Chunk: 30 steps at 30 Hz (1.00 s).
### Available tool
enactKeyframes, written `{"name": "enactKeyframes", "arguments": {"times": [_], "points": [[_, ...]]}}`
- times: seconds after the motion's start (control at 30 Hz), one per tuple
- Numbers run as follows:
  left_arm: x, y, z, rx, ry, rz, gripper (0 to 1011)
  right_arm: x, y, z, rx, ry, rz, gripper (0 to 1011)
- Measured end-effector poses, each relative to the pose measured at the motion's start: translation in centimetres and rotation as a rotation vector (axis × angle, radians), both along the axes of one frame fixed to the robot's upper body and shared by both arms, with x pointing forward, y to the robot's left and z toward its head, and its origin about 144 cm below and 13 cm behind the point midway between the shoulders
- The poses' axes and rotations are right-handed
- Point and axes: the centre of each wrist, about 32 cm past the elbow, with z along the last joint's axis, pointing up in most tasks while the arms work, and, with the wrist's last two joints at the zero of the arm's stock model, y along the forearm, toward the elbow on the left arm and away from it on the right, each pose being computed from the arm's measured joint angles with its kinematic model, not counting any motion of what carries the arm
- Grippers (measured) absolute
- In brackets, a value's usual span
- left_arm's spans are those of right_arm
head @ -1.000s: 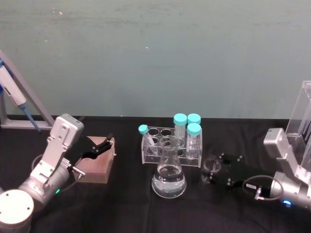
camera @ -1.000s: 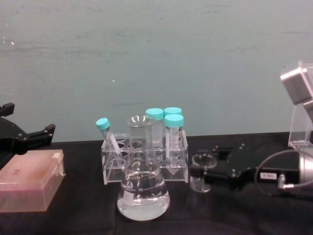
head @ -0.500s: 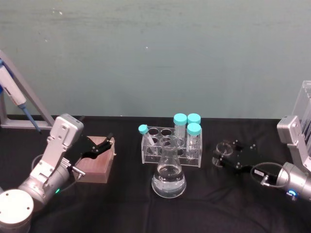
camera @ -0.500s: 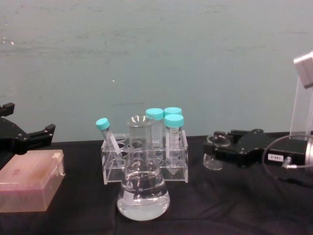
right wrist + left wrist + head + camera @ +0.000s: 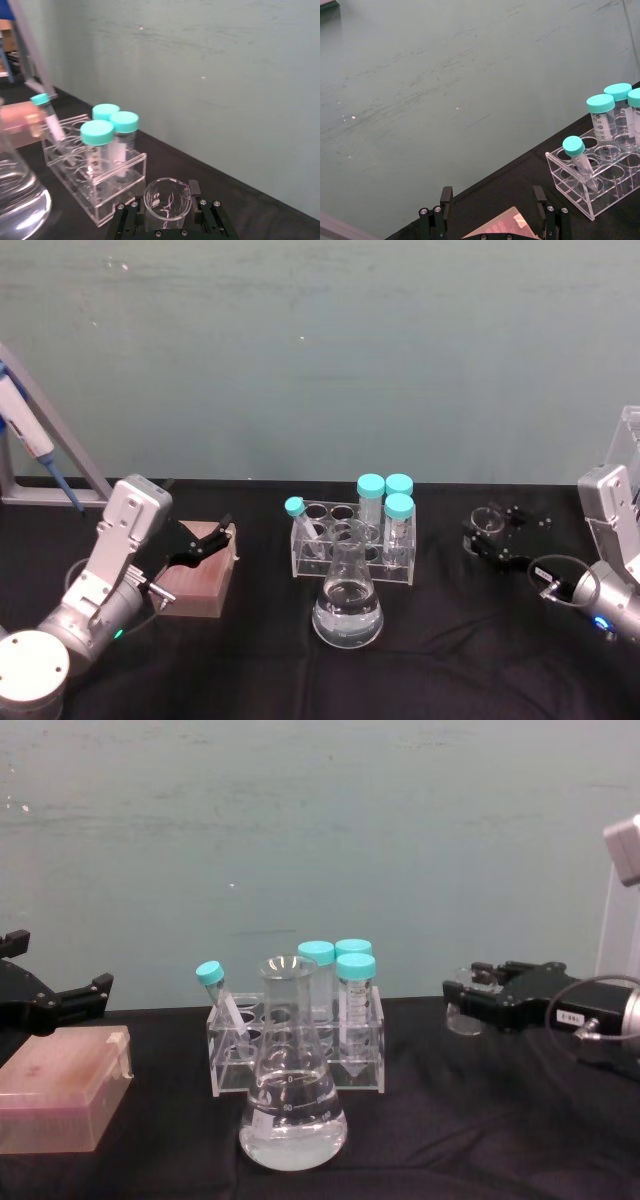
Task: Place the experimental apparatus aside using one hand.
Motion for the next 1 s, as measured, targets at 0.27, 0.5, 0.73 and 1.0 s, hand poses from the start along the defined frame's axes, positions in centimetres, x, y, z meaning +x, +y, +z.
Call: {"name": "enactKeyframes", "arguments": {"times": [0.27, 0.5, 0.73, 1.0], "points": [[0.0, 0.0, 0.0, 0.000, 0.000, 0.000, 1000, -0.5, 0.8, -0.1, -0.003, -0.018, -0.098, 503], [0.0, 0.0, 0.0, 0.000, 0.000, 0.000, 1000, -0.9, 1.6, -0.4, -0.014, -0.024, -0.208, 504], [0.0, 0.0, 0.0, 0.000, 0.000, 0.000, 1000, -1.1, 2.2, -0.7, -0.022, -0.026, -0.298, 503], [0.0, 0.0, 0.0, 0.000, 0.000, 0.000, 1000, -1.1, 2.3, -0.9, -0.037, -0.026, -0.375, 504]]}}
